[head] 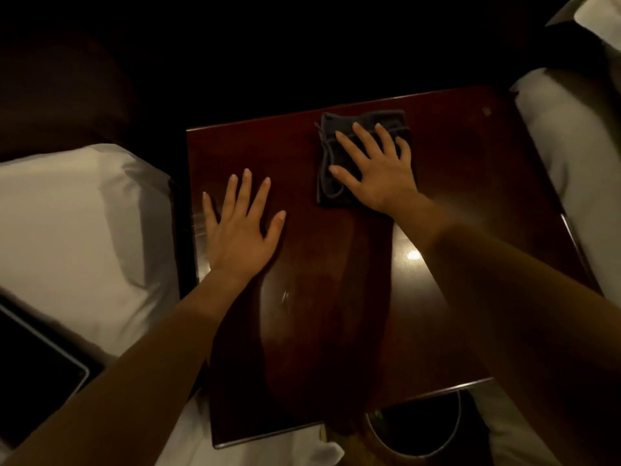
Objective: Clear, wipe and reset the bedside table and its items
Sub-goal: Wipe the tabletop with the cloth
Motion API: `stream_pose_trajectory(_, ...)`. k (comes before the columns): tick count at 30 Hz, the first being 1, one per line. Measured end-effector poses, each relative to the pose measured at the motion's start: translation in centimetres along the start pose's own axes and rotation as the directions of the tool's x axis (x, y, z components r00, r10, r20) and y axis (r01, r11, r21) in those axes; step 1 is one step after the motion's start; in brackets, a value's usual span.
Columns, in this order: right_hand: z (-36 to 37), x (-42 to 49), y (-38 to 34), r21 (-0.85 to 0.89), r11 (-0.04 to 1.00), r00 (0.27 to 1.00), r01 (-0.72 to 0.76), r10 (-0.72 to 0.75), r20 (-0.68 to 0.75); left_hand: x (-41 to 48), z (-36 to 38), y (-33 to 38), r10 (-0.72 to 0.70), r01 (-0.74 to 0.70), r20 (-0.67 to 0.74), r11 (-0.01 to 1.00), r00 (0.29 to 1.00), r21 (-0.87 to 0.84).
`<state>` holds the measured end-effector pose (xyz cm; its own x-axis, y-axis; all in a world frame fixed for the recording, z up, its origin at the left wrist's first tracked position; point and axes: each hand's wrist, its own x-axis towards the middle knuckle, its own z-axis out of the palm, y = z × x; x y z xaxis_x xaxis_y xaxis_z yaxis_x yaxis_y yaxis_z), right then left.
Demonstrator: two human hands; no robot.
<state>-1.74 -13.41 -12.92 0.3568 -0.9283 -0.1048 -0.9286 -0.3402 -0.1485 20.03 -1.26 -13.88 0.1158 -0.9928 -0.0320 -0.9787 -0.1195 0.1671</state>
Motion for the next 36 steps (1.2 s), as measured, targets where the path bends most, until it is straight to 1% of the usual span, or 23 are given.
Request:
stream_pose_trajectory(3, 0.2, -2.2, 1.0, 0.005, 1.0, 1.0, -0.023, 0.023, -0.01, 0.1, 0.0, 0.0, 0.009, -0.009, 0.014, 1.0, 1.0, -0.004)
stream_pose_trajectory(6, 0.4, -4.6, 1.7, 0.014, 1.0, 0.999, -0.017, 0.017, -0.035, -0.4, 0.0, -0.2, 0.009, -0.008, 0.036, 1.0, 0.999, -0.002)
stream_pose_trajectory(13, 0.9, -10.1, 3.0, 0.034, 0.997, 0.997, -0.065, 0.067, -0.044, -4.7, -0.3, 0.7, -0.023, 0.024, 0.07, 1.0, 0.997, -0.01)
stream_pose_trajectory(17, 0.9, -15.0, 3.1, 0.043, 0.993, 0.993, -0.108, 0.11, -0.051, -7.5, -0.3, 1.4, -0.033, 0.033, 0.082, 0.999, 0.996, 0.001)
stream_pose_trajectory(21, 1.4, -20.3, 1.0, 0.06, 0.986, 0.987, -0.154, 0.156, -0.033, -10.8, 0.0, 1.8, -0.044, 0.045, 0.057, 0.999, 0.997, -0.018)
stream_pose_trajectory(26, 2.6, -25.2, -4.9, 0.05, 0.995, 0.996, -0.085, 0.086, -0.02, -13.9, 0.2, 1.5, -0.068, 0.069, 0.044, 0.997, 0.997, -0.021)
stream_pose_trajectory(30, 3.5, -26.5, -7.8, 0.037, 0.996, 0.996, -0.086, 0.086, -0.004, -16.6, 0.2, 0.8, -0.076, 0.077, 0.036, 0.997, 0.996, -0.024)
stream_pose_trajectory(36, 3.9, -25.7, -8.2, 0.006, 0.997, 0.997, -0.074, 0.074, 0.005, -18.7, 0.6, 0.0, -0.091, 0.09, -0.018, 0.996, 0.996, -0.018)
